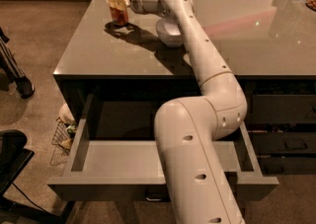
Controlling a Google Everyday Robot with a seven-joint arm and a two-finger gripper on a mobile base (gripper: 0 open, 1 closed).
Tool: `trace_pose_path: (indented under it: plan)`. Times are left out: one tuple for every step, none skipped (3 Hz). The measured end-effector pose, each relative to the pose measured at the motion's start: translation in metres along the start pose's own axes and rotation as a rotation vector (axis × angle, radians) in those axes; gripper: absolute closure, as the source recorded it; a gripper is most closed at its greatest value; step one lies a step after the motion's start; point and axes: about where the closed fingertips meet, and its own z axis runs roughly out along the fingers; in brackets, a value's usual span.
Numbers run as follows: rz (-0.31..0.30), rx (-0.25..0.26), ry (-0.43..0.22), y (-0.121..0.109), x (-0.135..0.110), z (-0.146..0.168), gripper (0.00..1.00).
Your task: Place coke can into top drawer
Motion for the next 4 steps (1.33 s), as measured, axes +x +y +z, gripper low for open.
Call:
trace_pose_path:
  plan:
    - [-0.014,-0.009,0.0,0.007,-0.005,0.009,0.69]
    - [-0.013,-0.012,0.001,0.009,-0.004,0.011,0.92]
    - [-0.023,-0.037,-0.005,0.018,-0.016,0.008,1.0]
    - [-0.041,-0.037,0.011,0.019,-0.04,-0.019,1.0]
